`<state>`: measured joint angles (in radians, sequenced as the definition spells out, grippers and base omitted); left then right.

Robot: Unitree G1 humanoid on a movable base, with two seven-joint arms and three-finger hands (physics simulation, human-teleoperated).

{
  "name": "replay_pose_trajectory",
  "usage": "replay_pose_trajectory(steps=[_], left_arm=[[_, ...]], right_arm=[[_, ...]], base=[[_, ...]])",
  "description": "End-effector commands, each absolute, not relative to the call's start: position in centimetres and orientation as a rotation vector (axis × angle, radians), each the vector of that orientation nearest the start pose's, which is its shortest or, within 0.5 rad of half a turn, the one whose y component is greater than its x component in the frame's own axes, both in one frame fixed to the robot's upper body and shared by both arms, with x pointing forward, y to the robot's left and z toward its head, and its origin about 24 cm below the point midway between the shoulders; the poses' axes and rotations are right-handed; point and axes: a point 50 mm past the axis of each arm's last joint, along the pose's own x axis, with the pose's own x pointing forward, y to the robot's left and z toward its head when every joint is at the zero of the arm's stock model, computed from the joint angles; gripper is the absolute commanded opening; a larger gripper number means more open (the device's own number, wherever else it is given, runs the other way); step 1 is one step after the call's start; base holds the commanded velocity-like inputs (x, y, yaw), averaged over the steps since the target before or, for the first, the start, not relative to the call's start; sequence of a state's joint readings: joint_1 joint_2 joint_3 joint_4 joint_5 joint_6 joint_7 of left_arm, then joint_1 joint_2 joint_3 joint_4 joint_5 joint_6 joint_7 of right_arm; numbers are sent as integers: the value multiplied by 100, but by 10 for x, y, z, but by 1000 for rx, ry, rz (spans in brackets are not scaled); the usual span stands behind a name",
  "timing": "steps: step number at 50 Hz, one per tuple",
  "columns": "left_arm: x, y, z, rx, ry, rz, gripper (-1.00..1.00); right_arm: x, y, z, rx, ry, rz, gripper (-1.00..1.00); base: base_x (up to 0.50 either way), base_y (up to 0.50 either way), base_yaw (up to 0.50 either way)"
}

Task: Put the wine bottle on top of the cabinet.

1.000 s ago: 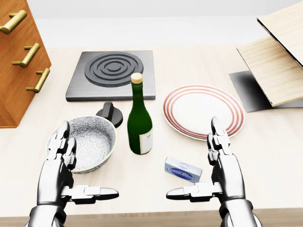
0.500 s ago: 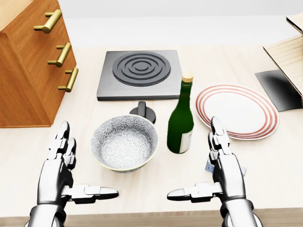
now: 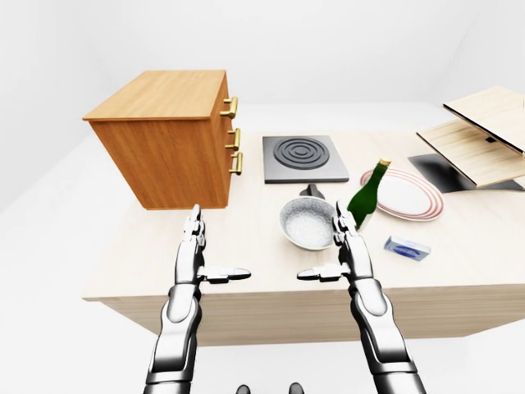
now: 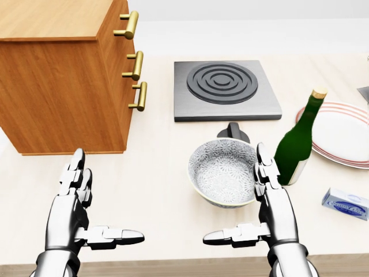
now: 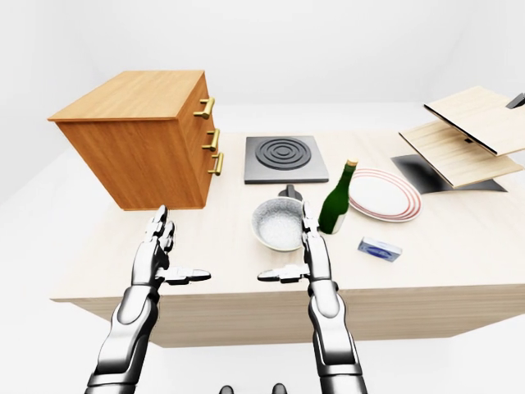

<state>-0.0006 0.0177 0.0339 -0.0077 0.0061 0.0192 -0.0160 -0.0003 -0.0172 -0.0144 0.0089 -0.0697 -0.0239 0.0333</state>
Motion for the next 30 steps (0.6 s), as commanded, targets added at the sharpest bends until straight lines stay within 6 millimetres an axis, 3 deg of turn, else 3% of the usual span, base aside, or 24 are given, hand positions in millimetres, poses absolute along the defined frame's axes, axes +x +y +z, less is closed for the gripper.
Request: replay_pose_trajectory(steps=[1,8,19,30], left_arm=[[253,159,42,32,11,18,100],[253,159,41,33,10,18,100],[252,159,41,28,10,17,100],[253,160,42,25,12,19,100]], right_arm=[[254,-154,41,-94,-5,3,100],[251,-154,44,-96,-30,21,100],[253,-154,41,-86,-21,15,100],[257,-160,43,-66,-7,-50,100]], base=[[0,50,0],[5,50,0],[35,48,0],[8,8,0]])
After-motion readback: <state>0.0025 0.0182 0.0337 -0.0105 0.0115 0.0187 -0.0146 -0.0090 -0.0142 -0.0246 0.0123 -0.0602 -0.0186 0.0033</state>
